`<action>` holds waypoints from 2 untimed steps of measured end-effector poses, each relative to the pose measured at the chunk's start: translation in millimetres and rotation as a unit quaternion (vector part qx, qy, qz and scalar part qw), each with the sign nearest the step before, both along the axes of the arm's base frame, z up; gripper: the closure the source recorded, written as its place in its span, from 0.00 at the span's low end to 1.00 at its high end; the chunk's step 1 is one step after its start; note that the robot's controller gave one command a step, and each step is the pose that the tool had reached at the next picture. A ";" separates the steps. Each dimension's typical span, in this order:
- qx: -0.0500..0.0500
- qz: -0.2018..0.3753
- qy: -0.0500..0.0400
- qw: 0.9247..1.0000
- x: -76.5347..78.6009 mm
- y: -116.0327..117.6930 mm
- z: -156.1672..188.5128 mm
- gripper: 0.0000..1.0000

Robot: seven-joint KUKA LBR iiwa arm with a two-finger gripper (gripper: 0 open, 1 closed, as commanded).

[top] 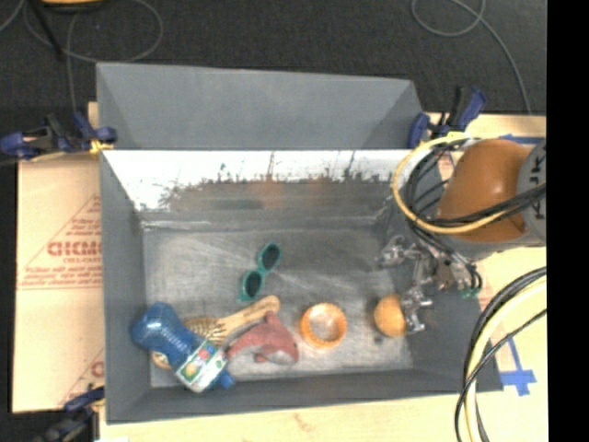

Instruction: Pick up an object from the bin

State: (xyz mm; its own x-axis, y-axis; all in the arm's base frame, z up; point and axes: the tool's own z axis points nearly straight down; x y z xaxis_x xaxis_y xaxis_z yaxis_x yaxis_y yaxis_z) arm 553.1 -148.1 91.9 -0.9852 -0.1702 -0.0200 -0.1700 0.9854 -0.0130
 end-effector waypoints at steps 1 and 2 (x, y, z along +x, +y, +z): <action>-0.001 0.056 -0.004 0.998 -72.5 -10.9 -13.3 1.00; -0.001 0.057 -0.004 0.998 -72.4 -10.8 -13.3 1.00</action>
Offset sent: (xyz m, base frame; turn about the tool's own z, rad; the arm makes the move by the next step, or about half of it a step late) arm 0.0000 0.0000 0.0000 0.0000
